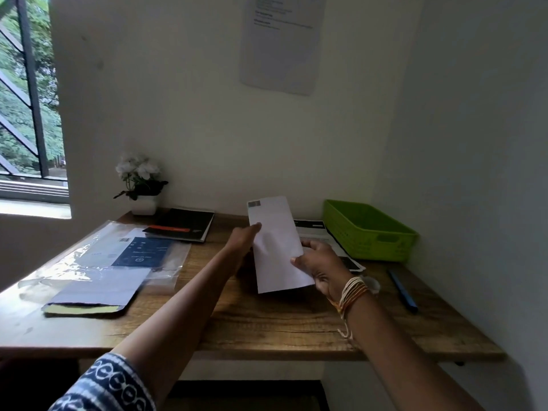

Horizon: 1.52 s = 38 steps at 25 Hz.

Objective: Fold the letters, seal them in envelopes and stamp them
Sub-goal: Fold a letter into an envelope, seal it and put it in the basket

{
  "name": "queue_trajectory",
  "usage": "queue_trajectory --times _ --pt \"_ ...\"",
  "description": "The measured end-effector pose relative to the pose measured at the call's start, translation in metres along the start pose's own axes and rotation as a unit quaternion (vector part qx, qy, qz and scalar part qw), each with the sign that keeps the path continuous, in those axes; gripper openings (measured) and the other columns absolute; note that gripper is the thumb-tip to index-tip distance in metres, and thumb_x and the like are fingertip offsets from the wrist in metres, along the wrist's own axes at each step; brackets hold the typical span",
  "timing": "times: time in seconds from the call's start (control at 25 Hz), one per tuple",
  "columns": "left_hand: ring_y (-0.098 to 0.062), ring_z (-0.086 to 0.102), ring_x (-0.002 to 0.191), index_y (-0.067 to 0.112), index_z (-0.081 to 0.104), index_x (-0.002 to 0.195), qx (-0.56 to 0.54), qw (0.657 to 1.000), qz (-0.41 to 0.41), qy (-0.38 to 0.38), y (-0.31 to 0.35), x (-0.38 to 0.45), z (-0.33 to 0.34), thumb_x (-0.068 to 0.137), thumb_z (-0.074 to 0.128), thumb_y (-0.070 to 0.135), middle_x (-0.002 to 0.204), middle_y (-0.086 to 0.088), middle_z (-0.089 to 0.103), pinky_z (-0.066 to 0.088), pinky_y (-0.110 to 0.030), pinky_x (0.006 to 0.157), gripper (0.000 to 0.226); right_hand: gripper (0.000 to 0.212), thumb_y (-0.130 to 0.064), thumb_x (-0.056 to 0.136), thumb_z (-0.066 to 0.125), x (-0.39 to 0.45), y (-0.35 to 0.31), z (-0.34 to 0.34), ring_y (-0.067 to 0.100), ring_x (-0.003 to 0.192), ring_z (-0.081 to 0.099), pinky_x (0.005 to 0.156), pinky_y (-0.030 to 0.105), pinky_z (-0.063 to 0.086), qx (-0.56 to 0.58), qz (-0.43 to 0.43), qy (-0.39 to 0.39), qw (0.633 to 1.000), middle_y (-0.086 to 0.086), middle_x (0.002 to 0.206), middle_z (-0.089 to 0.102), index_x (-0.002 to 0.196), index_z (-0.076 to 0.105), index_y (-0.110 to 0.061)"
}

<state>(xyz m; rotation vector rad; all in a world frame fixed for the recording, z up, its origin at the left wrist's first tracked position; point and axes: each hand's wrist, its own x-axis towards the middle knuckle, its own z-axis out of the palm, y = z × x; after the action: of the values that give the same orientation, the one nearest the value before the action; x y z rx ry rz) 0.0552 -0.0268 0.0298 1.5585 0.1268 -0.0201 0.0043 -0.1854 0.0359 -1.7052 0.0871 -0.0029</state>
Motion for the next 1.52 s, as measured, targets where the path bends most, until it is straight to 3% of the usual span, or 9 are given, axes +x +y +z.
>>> queue_trajectory --times 0.16,0.28,0.48,0.64,0.76,0.92,1.16,1.32,1.52 --pt "-0.029 0.064 0.082 0.004 0.048 0.12 0.113 0.979 -0.099 -0.136 0.03 -0.027 0.013 0.094 0.051 0.041 0.103 -0.019 0.061 0.055 -0.037 0.065 0.046 0.045 0.014 0.084 0.057 0.002 -0.027 -0.029 0.043 0.11 0.058 0.094 0.055 0.049 0.034 -0.034 0.047 0.998 0.024 0.122 0.058 0.128 0.05 0.002" --pt "-0.026 0.065 0.081 0.002 0.051 0.111 -0.011 0.961 -0.132 -0.243 0.049 -0.041 0.035 0.093 0.058 0.015 0.1 -0.018 0.062 0.06 -0.032 0.055 0.023 0.039 0.015 0.084 0.055 0.004 -0.047 -0.056 0.044 0.111 0.058 0.094 0.052 0.049 0.054 -0.054 0.053 0.996 0.027 0.123 0.058 0.122 0.053 0.008" --pt "-0.022 0.063 0.078 -0.003 0.052 0.11 -0.057 0.97 -0.078 -0.223 0.054 -0.03 0.089 0.092 0.053 -0.003 0.091 -0.014 0.061 0.058 -0.027 0.06 0.017 0.03 0.007 0.09 0.05 -0.002 -0.06 -0.091 0.034 0.097 0.058 0.069 0.041 0.054 0.029 0.009 0.038 0.999 0.022 0.118 0.054 0.119 0.05 0.0" --pt "-0.031 0.058 0.117 -0.005 0.05 0.112 -0.089 0.97 -0.071 -0.214 0.057 -0.02 0.128 0.09 0.053 -0.007 0.106 -0.016 0.058 0.051 -0.035 0.087 0.022 0.035 0.016 0.09 0.043 0.006 -0.061 -0.125 0.028 0.085 0.056 0.056 0.028 0.055 0.026 0.017 0.069 0.997 0.021 0.11 0.051 0.123 0.049 0.007" --pt "-0.032 0.055 0.122 -0.007 0.049 0.118 -0.097 0.972 -0.057 -0.207 0.064 -0.007 0.152 0.088 0.056 -0.011 0.106 -0.017 0.058 0.054 -0.034 0.082 0.032 0.037 0.02 0.088 0.045 0.017 -0.066 -0.141 0.033 0.09 0.055 0.063 0.033 0.058 0.048 0.013 0.111 0.993 0.022 0.102 0.051 0.124 0.047 0.014" --pt "-0.031 0.063 0.104 -0.007 0.045 0.123 -0.116 0.97 -0.05 -0.206 0.067 0.011 0.178 0.084 0.058 -0.014 0.116 -0.022 0.058 0.058 -0.026 0.05 0.041 0.036 0.021 0.087 0.044 0.031 -0.067 -0.157 0.042 0.11 0.053 0.073 0.037 0.056 0.061 0.002 0.156 0.986 0.021 0.095 0.049 0.123 0.047 0.014" --pt "-0.023 0.063 0.077 -0.003 0.054 0.086 -0.079 0.966 -0.033 -0.242 0.057 0.03 0.197 0.085 0.062 -0.008 0.085 -0.015 0.061 0.059 -0.027 0.059 0.01 0.027 0.022 0.087 0.042 0.05 -0.051 -0.179 0.036 0.087 0.052 0.075 0.04 0.055 0.088 0.009 0.209 0.974 0.022 0.096 0.046 0.11 0.051 0.012" --pt "-0.02 0.061 0.063 -0.01 0.056 0.106 0.016 0.979 0.023 -0.202 0.05 0.036 0.201 0.082 0.071 0.003 0.079 -0.013 0.061 0.057 -0.025 0.046 0.03 0.026 0.023 0.086 0.047 0.072 -0.05 -0.188 0.029 0.068 0.05 0.052 0.029 0.059 0.077 0.023 0.196 0.977 0.019 0.078 0.046 0.072 0.048 0.0" --pt "-0.019 0.06 0.055 -0.007 0.061 0.109 0.068 0.982 0.081 -0.154 0.046 0.041 0.184 0.089 0.064 0.01 0.078 -0.011 0.063 0.055 -0.027 0.048 0.027 0.013 0.004 0.087 0.062 0.099 -0.048 -0.187 0.024 0.055 0.056 0.033 0.029 0.05 -0.1 0.022 0.208 0.973 0.016 0.068 0.052 0.083 0.05 0.006"
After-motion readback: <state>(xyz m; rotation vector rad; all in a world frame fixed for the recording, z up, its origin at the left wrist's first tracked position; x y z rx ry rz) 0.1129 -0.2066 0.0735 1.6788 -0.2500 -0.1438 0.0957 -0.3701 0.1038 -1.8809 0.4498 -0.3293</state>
